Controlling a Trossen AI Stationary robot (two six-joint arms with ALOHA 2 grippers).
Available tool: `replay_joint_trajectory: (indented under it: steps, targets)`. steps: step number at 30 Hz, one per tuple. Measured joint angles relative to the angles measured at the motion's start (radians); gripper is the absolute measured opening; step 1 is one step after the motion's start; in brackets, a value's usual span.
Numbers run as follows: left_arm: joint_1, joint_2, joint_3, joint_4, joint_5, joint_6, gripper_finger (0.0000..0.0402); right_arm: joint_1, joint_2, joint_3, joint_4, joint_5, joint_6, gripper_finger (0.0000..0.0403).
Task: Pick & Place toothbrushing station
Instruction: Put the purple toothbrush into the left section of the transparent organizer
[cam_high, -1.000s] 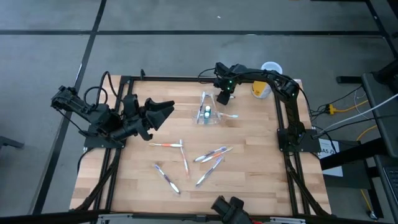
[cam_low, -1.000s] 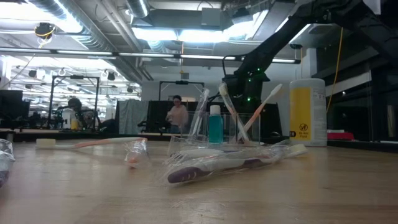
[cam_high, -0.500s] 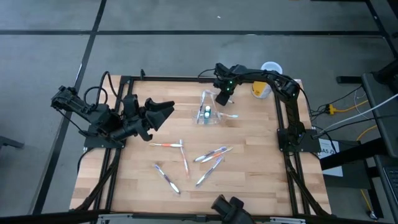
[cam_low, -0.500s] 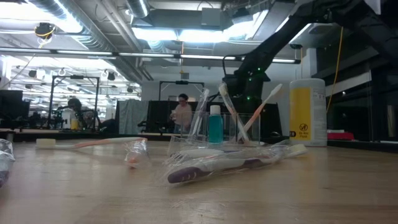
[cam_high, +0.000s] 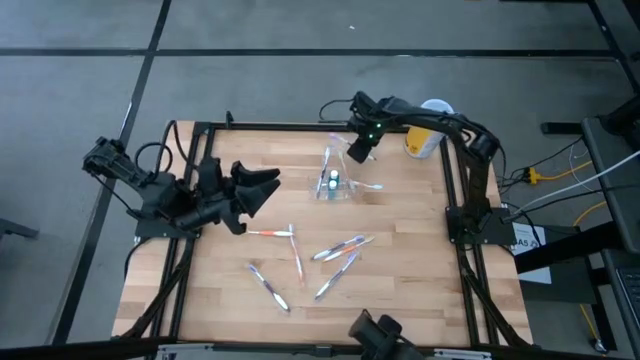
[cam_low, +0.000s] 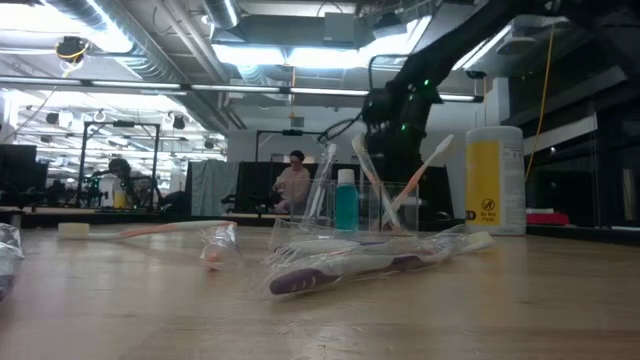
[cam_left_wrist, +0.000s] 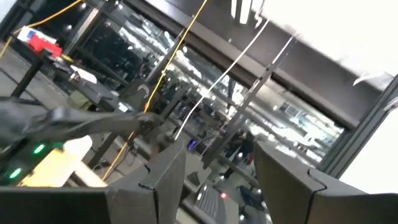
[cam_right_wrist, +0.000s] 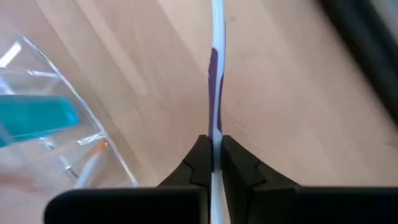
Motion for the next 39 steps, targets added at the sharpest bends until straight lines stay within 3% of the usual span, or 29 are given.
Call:
replay_joint_trajectory:
  steps: [5, 11, 15, 17, 21, 28, 39]
  targets:
    - [-0.048, -0.003, 0.0, -0.151, -0.124, -0.043, 0.0184, -0.001, -0.128, 0.002, -0.046, -0.011, 0.022, 0.0016]
    - [-0.108, -0.009, 0.0, -0.431, -0.323, -0.188, 0.0184, 0.033, -0.333, 0.002, -0.096, -0.216, 0.131, 0.0016]
    - [-0.091, 0.003, 0.0, -0.655, -0.345, -0.324, 0.0184, 0.115, -0.47, 0.004, -0.091, -0.286, 0.224, 0.0017]
    - [-0.057, 0.019, 0.0, -0.766, -0.306, -0.409, 0.0184, 0.172, -0.527, 0.004, -0.082, -0.292, 0.28, 0.0017]
    - [0.045, 0.053, 0.0, -0.822, -0.088, -0.497, 0.0188, 0.303, -0.609, 0.004, -0.014, -0.292, 0.396, 0.0017]
    - [0.205, 0.126, 0.0, -0.331, 0.271, -0.205, 0.0206, 0.479, -0.638, 0.005, 0.184, -0.236, 0.545, 0.0017]
    - [0.276, 0.126, 0.0, -0.167, 0.328, -0.187, 0.0208, 0.638, -0.637, 0.005, 0.366, -0.18, 0.666, 0.0018]
